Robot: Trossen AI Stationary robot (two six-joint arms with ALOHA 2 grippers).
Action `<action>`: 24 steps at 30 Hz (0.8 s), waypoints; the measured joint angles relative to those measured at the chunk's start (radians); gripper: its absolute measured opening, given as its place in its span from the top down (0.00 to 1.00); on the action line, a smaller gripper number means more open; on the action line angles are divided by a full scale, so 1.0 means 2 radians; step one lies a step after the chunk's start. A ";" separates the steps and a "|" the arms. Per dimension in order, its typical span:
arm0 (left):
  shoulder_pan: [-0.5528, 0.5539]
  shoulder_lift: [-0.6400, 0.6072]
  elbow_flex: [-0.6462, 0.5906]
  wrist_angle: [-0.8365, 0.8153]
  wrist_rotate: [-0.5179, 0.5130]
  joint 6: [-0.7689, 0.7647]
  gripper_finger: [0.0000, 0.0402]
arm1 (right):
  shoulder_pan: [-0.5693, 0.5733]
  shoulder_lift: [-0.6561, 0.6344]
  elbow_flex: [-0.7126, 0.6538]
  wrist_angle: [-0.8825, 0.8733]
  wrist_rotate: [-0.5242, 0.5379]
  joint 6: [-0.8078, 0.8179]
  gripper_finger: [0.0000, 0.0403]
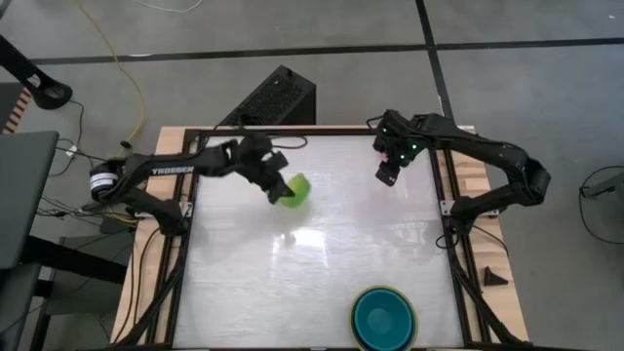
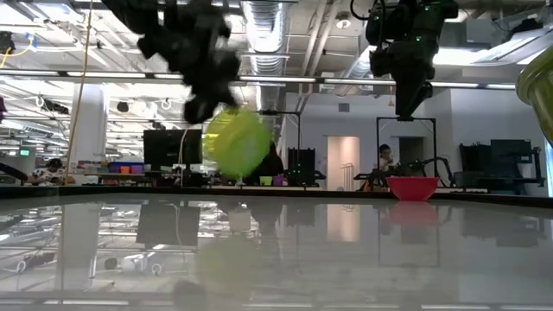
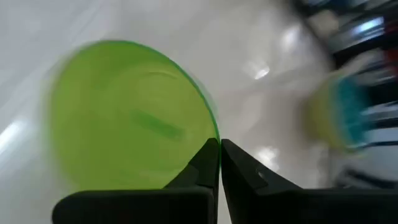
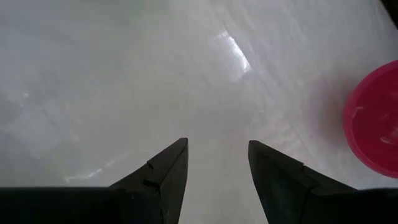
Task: Nest bowls inside each other by size order
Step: Stack the light green bowl into the dark blue bowl
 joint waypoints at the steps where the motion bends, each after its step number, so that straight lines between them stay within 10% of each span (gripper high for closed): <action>1: -0.020 -0.003 0.000 0.036 0.000 -0.020 1.00 | -0.002 -0.002 0.000 -0.001 0.000 0.001 0.50; 9: -0.174 0.002 0.000 0.272 -0.056 -0.128 1.00 | -0.026 -0.036 0.000 -0.013 0.003 0.001 0.50; 24: -0.320 0.155 0.183 0.210 -0.087 -0.045 1.00 | -0.097 -0.208 -0.097 -0.074 0.002 0.029 0.50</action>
